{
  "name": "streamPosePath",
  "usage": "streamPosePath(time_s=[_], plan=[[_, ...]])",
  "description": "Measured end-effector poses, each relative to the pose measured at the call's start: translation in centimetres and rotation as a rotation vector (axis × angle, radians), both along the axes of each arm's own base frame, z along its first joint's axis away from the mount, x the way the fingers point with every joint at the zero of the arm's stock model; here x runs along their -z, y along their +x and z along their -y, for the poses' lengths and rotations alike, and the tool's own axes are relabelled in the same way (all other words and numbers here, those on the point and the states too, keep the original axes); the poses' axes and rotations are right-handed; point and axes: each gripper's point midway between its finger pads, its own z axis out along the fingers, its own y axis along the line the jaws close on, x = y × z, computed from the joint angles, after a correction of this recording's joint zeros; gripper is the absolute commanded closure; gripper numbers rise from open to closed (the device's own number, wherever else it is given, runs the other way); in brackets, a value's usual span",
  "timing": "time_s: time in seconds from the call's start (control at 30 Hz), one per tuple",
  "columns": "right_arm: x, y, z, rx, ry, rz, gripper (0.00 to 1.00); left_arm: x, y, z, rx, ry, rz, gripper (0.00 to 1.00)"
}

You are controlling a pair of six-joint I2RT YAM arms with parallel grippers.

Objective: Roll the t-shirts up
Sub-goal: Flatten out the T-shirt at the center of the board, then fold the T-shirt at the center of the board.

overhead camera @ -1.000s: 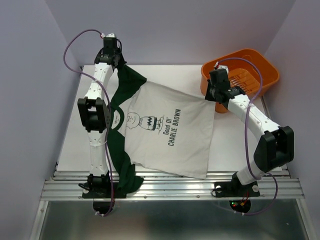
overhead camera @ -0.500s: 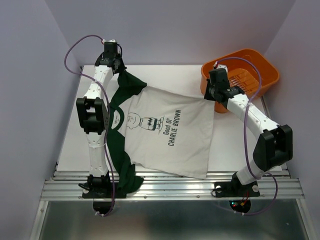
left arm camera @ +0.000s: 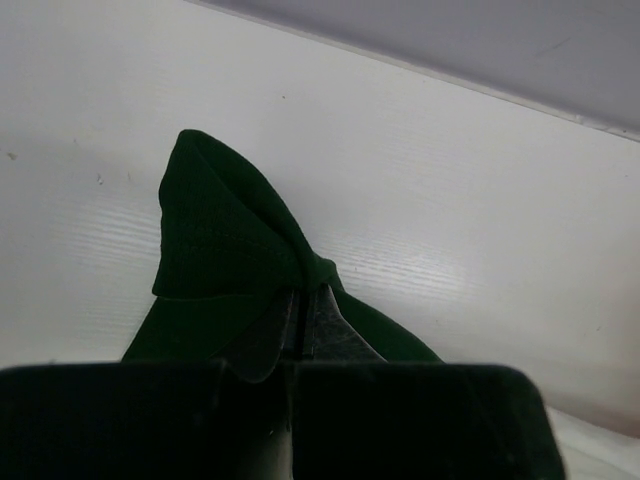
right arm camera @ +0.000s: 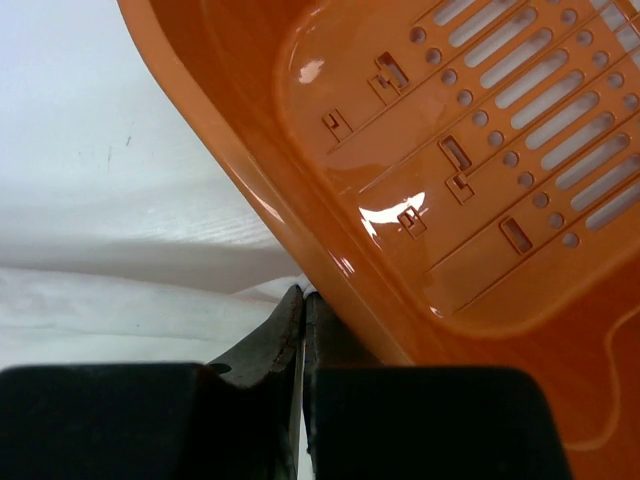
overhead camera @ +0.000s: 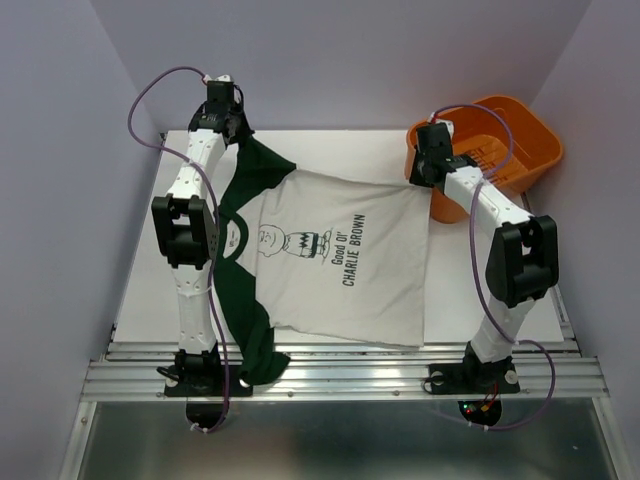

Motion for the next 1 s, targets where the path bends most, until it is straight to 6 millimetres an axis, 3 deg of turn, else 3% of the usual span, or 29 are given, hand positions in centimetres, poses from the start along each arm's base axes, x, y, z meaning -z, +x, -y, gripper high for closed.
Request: streamPosePath(time_s=[0.17,0.33,0.5,0.67,0.83,1.0], plan=[[0.1,2.7,0.9,0.016,-0.008,0.019,0.99,-0.8,0.4,0.4,0.005,-0.022,0.023,1.0],[0.1,5.0,0.5,-0.001,-0.009,0.039,0.99,-1.4,0.8,0.6,0.006,-0.039,0.043,1.0],[0.6,6.3,0.2,-0.017,-0.003,0.043,0.99,-1.5,1.1,0.7,0.009,-0.045,0.05,1.0],[0.6,6.3,0.1,-0.031,0.014,0.045,0.99,-1.5,1.0,0.7,0.009,-0.044,0.049,1.0],[1.1,4.8,0.5,-0.026,0.017,0.024,0.99,-1.5,1.0,0.7,0.008,-0.043,0.047,1.0],[0.3,3.5,1.0,-0.017,0.029,0.032,0.99,-0.9,0.6,0.6,0.006,-0.04,0.032,1.0]])
